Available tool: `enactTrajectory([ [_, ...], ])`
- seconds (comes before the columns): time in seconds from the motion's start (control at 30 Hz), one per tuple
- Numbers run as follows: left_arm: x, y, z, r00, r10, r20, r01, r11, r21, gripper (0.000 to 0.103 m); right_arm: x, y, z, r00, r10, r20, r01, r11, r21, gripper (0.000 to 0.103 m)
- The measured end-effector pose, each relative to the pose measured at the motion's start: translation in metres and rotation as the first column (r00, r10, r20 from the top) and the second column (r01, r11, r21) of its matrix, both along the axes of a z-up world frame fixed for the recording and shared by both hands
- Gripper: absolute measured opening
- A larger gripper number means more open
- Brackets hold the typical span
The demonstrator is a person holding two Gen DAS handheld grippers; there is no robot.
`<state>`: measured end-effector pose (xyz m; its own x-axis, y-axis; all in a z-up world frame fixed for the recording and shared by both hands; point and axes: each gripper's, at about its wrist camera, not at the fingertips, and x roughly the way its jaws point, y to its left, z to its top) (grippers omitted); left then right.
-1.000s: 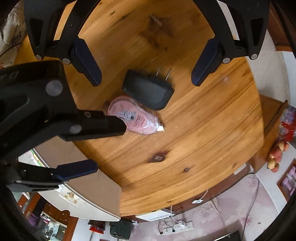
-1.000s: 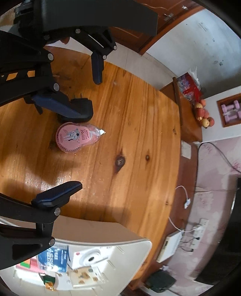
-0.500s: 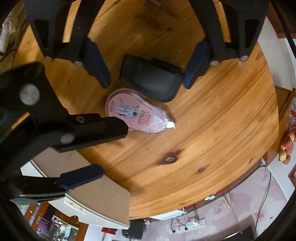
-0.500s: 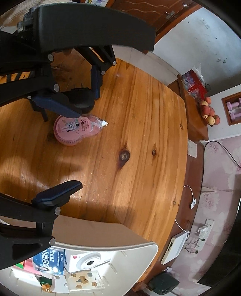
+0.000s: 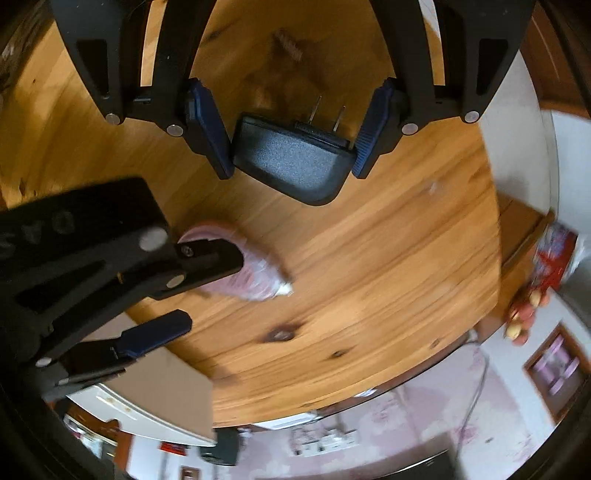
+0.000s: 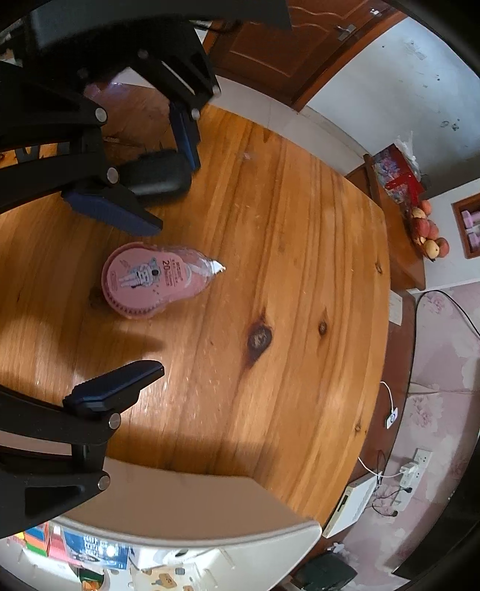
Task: Organize rigid objects
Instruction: 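Close the right tool on the pink correction-tape dispenser and lift it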
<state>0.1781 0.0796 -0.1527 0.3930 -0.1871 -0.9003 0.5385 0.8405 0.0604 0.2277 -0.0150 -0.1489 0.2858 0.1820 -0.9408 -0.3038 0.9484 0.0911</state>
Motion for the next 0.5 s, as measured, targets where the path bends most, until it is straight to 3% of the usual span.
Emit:
enactTrajectory([
  [0.17,-0.008,0.019,-0.001,0.994,0.097,-0.046,-0.099,0.995,-0.034,0.069,0.002,0.007,-0.018,1.000,0.001,-0.022,-0.002,1.000,-0.024,0.068],
  [0.27,-0.013,0.022,-0.001,0.991,0.124,-0.050,-0.126,0.991,-0.037,0.069,-0.003,0.015,-0.018,1.000,0.029,0.010,-0.029,0.998,-0.058,0.059],
  [0.3,-0.016,0.023,-0.001,0.990,0.131,-0.051,-0.133,0.990,-0.038,0.069,-0.004,0.017,-0.017,0.999,0.035,0.016,-0.034,0.997,-0.064,0.051],
  [0.5,-0.020,0.018,0.006,0.983,0.171,-0.064,-0.174,0.983,-0.056,0.068,-0.020,0.017,-0.009,0.997,0.050,0.053,-0.046,0.996,-0.072,0.051],
])
